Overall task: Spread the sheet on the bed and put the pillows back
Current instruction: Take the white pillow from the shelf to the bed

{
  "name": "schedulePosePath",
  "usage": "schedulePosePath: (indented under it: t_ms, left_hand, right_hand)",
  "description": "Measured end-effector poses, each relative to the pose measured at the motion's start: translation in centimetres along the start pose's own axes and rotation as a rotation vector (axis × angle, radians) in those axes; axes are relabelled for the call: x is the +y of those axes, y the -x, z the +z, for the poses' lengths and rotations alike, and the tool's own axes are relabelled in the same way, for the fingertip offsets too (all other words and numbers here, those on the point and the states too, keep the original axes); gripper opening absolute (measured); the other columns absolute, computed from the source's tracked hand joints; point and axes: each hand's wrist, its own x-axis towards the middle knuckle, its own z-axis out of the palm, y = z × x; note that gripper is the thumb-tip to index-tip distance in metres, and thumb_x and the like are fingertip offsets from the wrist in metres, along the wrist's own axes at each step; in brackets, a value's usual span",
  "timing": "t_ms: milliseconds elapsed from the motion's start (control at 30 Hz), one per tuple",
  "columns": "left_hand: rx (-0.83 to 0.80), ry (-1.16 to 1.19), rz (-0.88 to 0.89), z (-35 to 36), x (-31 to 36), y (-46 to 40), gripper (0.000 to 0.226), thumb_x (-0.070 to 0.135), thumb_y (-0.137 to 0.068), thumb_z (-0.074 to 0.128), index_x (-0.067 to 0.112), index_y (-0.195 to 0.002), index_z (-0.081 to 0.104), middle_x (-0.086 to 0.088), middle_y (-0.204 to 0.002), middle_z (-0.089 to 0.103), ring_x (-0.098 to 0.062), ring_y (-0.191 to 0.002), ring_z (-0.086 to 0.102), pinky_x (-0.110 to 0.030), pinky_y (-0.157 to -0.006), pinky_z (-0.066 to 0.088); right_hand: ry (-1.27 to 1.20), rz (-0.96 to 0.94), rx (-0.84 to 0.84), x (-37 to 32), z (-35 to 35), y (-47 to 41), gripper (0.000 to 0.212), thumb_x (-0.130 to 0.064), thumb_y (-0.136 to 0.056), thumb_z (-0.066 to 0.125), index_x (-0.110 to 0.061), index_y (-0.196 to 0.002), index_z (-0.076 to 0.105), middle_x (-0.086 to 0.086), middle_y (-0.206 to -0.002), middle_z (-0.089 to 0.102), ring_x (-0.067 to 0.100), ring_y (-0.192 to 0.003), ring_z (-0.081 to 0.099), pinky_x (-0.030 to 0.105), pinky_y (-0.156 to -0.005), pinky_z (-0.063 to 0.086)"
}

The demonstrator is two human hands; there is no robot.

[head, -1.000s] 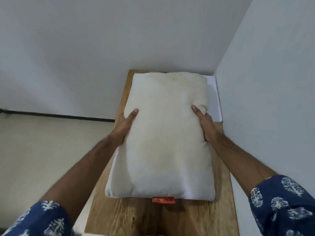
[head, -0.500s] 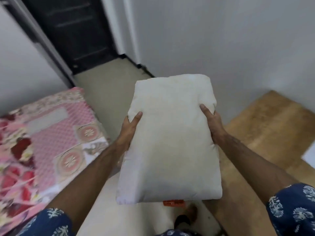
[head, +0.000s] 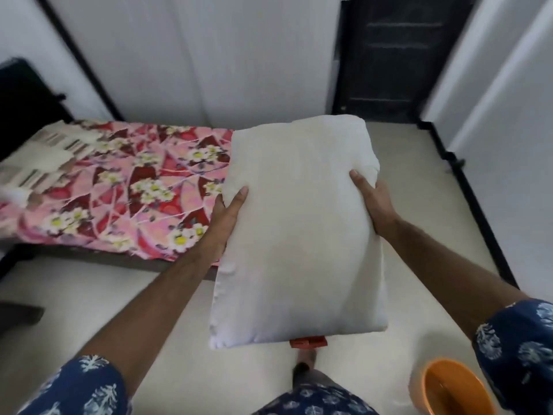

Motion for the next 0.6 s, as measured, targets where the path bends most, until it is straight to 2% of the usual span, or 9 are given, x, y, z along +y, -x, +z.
schedulePosePath:
  t_ms: [100,133,200,267,333,400,433,533,600]
  left_hand:
    - [0.107,0.013,0.000,-6.2,0.4,-2.7,0.068,0.059,-0.079,0.078,0.027,-0.136,0.055,0.002,-0.123,0.072,-0.020,-0.109,0.072,-0.045,-0.095,0.058]
    - [0.140,0.013,0.013,-8.0,0.6,-3.6,0.062,0.055,-0.082,0.077,0.026,-0.134,0.057,0.002,-0.121,0.073,-0.019,-0.107,0.073,-0.043,-0.093,0.059]
    - [0.214,0.000,0.037,-11.3,1.6,-5.5,0.038,0.040,-0.093,0.070,0.027,-0.128,0.061,0.003,-0.117,0.074,-0.012,-0.103,0.073,-0.028,-0.082,0.061]
    - [0.296,-0.019,0.048,-14.6,2.4,-7.6,0.039,0.034,-0.096,0.067,0.025,-0.133,0.058,0.004,-0.122,0.071,-0.005,-0.105,0.070,-0.017,-0.077,0.058]
    - [0.378,-0.061,0.049,-18.5,3.6,-9.7,0.059,0.044,-0.091,0.072,0.021,-0.142,0.053,0.004,-0.131,0.067,-0.009,-0.115,0.067,-0.024,-0.092,0.057]
    - [0.444,-0.105,0.068,-22.0,4.6,-11.9,0.076,0.056,-0.082,0.077,0.023,-0.145,0.049,0.007,-0.137,0.064,-0.012,-0.124,0.062,-0.039,-0.110,0.048]
    - [0.481,-0.121,0.078,-23.9,5.0,-13.1,0.079,0.057,-0.082,0.077,0.024,-0.147,0.047,0.009,-0.139,0.061,-0.011,-0.128,0.059,-0.040,-0.115,0.043]
    - [0.549,-0.158,0.112,-28.6,6.1,-15.7,0.086,0.059,-0.082,0.075,0.027,-0.153,0.038,0.012,-0.148,0.053,-0.008,-0.136,0.050,-0.038,-0.120,0.036]
    - [0.586,-0.156,0.130,-31.8,6.4,-17.1,0.083,0.057,-0.083,0.075,0.027,-0.152,0.040,0.011,-0.147,0.055,-0.007,-0.135,0.051,-0.040,-0.119,0.037]
  right_hand:
    - [0.005,-0.025,-0.109,-0.6,7.8,-3.8,0.048,-0.050,-0.089,0.071,-0.025,-0.130,0.063,-0.010,-0.115,0.074,0.003,-0.100,0.072,0.022,-0.084,0.058]
    - [0.011,-0.029,-0.148,-0.7,10.4,-5.2,0.049,-0.051,-0.089,0.071,-0.025,-0.130,0.064,-0.011,-0.115,0.074,0.004,-0.101,0.072,0.024,-0.085,0.057]
    - [0.000,-0.028,-0.225,-0.9,16.0,-8.2,0.050,-0.051,-0.088,0.071,-0.023,-0.129,0.065,-0.010,-0.115,0.074,0.007,-0.102,0.072,0.028,-0.088,0.056]
    - [-0.010,-0.026,-0.293,-1.2,21.2,-11.0,0.051,-0.051,-0.088,0.071,-0.021,-0.129,0.065,-0.010,-0.115,0.074,0.008,-0.104,0.071,0.029,-0.090,0.055]
    - [0.000,-0.007,-0.347,-1.7,26.4,-13.2,0.053,-0.051,-0.088,0.071,-0.021,-0.130,0.065,-0.008,-0.118,0.073,0.011,-0.105,0.071,0.033,-0.093,0.056]
    - [-0.015,0.010,-0.413,-2.1,31.1,-15.3,0.051,-0.050,-0.088,0.071,-0.022,-0.130,0.064,-0.006,-0.121,0.073,0.014,-0.108,0.071,0.036,-0.095,0.056]
    - [-0.019,0.023,-0.449,-2.4,33.6,-16.3,0.050,-0.051,-0.088,0.072,-0.024,-0.129,0.064,-0.006,-0.121,0.073,0.015,-0.108,0.071,0.037,-0.095,0.056]
    - [-0.009,0.050,-0.546,-2.6,40.7,-18.6,0.046,-0.049,-0.090,0.070,-0.025,-0.128,0.062,-0.008,-0.117,0.073,0.010,-0.103,0.071,0.025,-0.084,0.059]
    - [0.003,0.050,-0.590,-3.0,45.1,-19.6,0.040,-0.045,-0.093,0.068,-0.024,-0.126,0.061,-0.009,-0.114,0.072,0.008,-0.102,0.070,0.019,-0.078,0.057]
